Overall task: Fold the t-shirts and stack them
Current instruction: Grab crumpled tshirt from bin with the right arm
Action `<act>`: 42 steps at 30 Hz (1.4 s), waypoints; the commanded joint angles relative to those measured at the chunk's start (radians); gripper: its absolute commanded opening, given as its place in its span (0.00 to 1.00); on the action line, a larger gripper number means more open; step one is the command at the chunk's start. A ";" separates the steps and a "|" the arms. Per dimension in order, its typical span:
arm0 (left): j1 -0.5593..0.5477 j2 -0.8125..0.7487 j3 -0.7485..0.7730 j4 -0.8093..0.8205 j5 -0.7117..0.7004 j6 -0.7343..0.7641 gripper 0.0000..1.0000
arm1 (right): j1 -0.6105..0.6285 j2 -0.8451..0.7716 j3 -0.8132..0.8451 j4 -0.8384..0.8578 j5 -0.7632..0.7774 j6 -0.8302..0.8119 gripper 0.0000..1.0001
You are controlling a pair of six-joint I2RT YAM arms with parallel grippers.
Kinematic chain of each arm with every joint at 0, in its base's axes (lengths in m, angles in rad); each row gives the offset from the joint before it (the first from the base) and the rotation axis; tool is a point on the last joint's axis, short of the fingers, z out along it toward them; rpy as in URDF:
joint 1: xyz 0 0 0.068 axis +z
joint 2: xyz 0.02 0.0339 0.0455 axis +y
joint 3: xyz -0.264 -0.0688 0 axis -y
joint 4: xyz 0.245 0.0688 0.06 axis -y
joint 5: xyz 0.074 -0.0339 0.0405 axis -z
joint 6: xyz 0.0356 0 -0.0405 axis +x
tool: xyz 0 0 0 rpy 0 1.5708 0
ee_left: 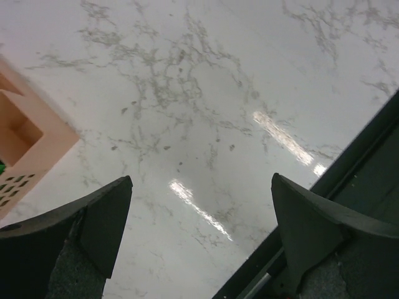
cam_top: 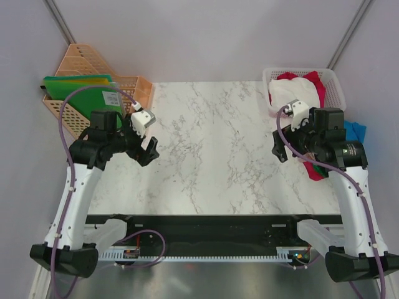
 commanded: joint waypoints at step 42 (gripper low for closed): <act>0.027 0.425 0.482 0.144 -0.337 -0.234 1.00 | -0.058 0.989 1.069 0.294 0.541 0.143 0.98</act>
